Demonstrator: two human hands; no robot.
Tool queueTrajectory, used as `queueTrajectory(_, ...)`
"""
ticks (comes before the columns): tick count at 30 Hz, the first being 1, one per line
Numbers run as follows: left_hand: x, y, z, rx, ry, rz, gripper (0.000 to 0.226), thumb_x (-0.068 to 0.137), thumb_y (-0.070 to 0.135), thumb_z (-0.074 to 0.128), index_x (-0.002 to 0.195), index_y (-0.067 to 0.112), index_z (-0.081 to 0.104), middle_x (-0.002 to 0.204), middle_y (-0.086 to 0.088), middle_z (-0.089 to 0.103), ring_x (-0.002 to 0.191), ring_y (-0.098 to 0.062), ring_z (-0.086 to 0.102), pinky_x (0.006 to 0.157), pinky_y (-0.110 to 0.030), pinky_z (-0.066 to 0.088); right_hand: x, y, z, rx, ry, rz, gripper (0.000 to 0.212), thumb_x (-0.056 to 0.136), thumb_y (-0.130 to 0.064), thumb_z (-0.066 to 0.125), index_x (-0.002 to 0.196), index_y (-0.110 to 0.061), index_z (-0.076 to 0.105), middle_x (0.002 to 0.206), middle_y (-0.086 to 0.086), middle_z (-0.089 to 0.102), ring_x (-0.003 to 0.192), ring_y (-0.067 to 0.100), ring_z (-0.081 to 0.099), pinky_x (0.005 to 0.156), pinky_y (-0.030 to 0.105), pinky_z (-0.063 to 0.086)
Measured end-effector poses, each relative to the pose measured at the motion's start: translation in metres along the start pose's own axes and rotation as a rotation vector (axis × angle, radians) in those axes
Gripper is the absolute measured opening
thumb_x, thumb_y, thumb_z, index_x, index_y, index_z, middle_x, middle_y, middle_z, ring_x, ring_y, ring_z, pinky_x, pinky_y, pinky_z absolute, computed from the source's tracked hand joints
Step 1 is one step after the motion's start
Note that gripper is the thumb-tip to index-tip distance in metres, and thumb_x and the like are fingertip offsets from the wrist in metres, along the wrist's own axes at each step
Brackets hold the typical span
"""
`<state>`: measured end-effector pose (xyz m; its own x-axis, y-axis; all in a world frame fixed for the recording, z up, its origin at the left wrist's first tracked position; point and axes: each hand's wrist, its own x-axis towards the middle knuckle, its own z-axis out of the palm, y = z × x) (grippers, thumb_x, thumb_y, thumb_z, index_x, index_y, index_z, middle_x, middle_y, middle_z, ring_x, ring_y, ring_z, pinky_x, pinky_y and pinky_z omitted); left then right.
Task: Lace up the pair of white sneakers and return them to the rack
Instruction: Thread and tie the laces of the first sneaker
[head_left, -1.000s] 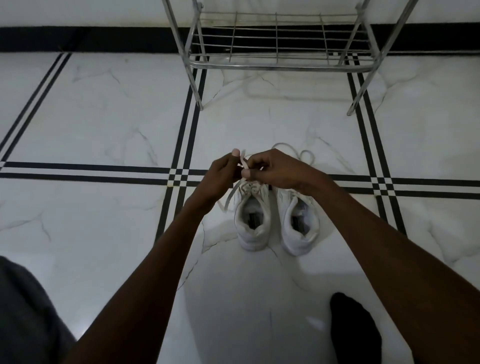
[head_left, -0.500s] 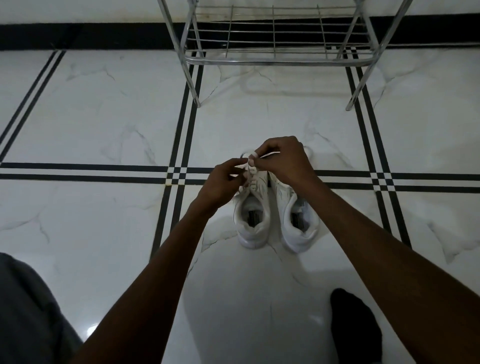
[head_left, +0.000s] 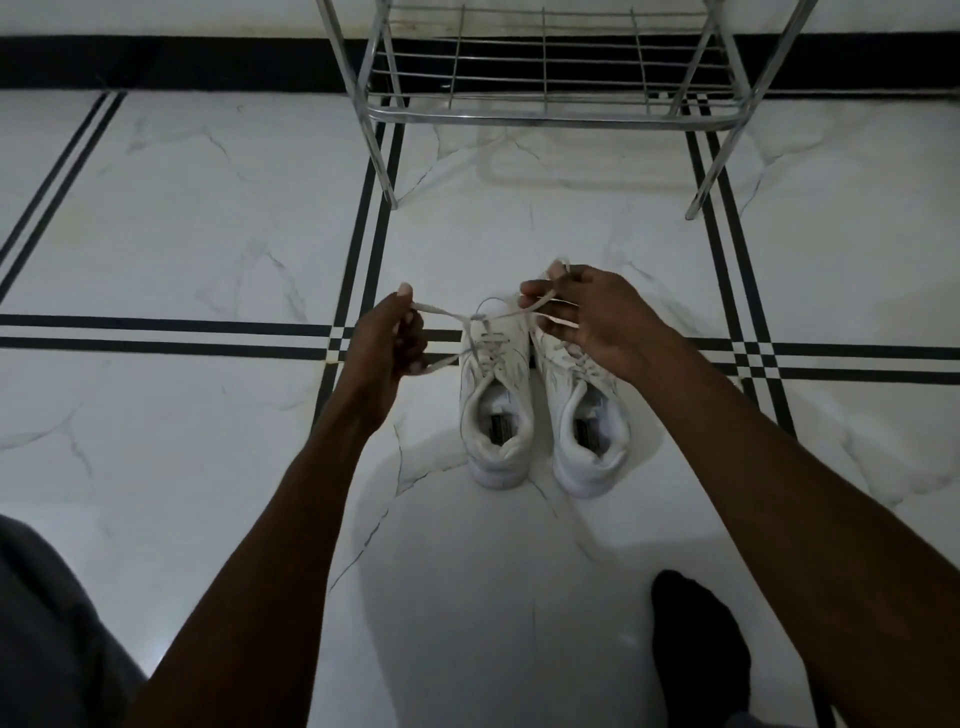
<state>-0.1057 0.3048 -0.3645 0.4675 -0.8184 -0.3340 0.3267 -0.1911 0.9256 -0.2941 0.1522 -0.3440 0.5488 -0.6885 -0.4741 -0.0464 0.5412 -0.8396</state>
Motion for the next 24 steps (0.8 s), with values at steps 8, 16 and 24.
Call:
queueTrajectory(8,-0.011,-0.044,-0.078,0.873,0.51,-0.038,0.05,0.093,0.059,0.061,0.09,0.011,0.073,0.089,-0.006,0.073,0.088,-0.026,0.066,0.079,-0.036,0.048,0.025,0.024,-0.061,-0.975,0.63,-0.197,0.017,0.087,-0.011,0.063,0.098,0.002,0.062,0.1,0.02,0.071,0.098,0.038,0.066,0.073,0.032,0.048)
queueTrajectory(16,-0.007,-0.057,-0.023,0.84,0.146,0.224,0.026,0.097,0.027,0.068,0.117,0.013,0.073,0.119,0.003,0.068,0.112,-0.013,0.061,0.097,-0.032,0.048,0.017,0.025,-0.034,-1.131,0.295,-0.464,0.063,0.075,-0.026,0.085,0.127,-0.006,0.056,0.121,0.02,0.057,0.109,0.031,0.058,0.093,0.037,0.046)
queueTrajectory(24,0.0,-0.066,0.016,0.88,0.01,0.203,0.011,0.095,0.007,0.065,0.104,0.009,0.073,0.113,-0.009,0.073,0.111,-0.024,0.066,0.096,-0.037,0.051,0.009,0.049,-0.01,-1.392,-0.1,-0.321,0.011,0.085,-0.014,0.069,0.089,-0.022,0.073,0.08,0.001,0.071,0.068,0.016,0.06,0.063,0.031,0.047)
